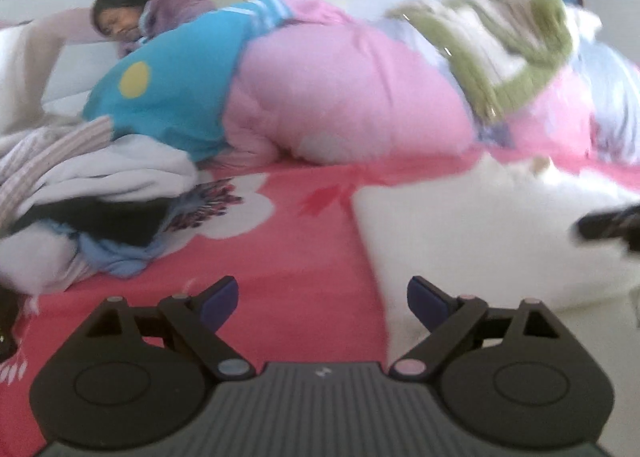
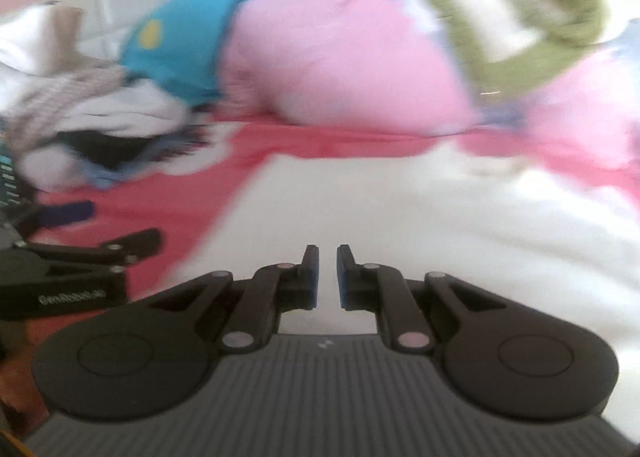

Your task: Fold clothes

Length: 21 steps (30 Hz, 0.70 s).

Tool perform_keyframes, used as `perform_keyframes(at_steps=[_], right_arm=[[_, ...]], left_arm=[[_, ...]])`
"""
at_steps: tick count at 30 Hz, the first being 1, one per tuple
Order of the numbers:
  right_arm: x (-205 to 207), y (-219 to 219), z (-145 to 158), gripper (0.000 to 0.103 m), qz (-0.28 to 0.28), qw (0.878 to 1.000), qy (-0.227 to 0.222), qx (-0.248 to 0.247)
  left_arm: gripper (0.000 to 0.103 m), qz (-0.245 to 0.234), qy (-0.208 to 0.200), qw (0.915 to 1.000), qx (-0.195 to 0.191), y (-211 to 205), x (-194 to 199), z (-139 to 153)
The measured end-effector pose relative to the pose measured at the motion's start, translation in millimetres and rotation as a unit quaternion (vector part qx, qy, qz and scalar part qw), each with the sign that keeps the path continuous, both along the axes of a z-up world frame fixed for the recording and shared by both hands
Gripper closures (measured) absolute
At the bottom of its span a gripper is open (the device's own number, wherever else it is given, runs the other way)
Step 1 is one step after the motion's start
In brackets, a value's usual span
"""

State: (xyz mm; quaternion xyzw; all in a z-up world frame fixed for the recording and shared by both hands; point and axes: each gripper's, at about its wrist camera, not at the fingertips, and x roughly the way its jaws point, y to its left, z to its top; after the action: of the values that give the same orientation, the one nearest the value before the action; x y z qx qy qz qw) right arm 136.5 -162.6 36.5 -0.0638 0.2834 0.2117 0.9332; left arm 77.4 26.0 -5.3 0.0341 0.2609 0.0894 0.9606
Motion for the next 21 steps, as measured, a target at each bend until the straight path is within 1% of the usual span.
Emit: perform_keyframes(at_steps=[2, 4, 5, 7, 9, 11, 14, 18, 21], right_arm=[[2, -23, -1, 0.094, -0.036, 0.999, -0.006, -0.030], [4, -41, -8, 0.094, -0.066, 0.995, -0.015, -0.072], [5, -47, -15, 0.094, -0.075, 0.992, -0.018, -0.096], [10, -54, -42, 0.094, -0.078, 0.986, -0.014, -0.143], [10, -58, -56, 0.095, -0.075, 0.987, -0.028, -0.142], [11, -54, -56, 0.094, -0.078, 0.985, -0.033, -0.152], [10, -56, -58, 0.094, -0.077, 0.985, -0.035, -0.151], [10, -64, -55, 0.094, -0.078, 0.990, -0.025, -0.119], [9, -67, -54, 0.094, -0.077, 0.991, -0.021, -0.107]], left_arm=[[0.010, -0.006, 0.007, 0.9997, 0.021, -8, 3, -6], [0.009, -0.005, 0.004, 0.9995, 0.029, -11, 3, -7], [0.008, -0.005, 0.006, 0.9996, 0.028, -11, 3, -8], [0.006, -0.005, 0.010, 0.9997, 0.020, -8, 5, -10], [0.005, -0.004, 0.013, 0.9999, 0.010, -5, 6, -10], [0.004, -0.003, 0.016, 0.9999, -0.001, -2, 7, -11], [0.003, -0.001, 0.019, 0.9997, -0.018, 3, 8, -12], [0.002, 0.002, 0.023, 0.9992, -0.034, 7, 8, -12], [0.002, 0.002, 0.023, 0.9991, -0.036, 7, 8, -12]])
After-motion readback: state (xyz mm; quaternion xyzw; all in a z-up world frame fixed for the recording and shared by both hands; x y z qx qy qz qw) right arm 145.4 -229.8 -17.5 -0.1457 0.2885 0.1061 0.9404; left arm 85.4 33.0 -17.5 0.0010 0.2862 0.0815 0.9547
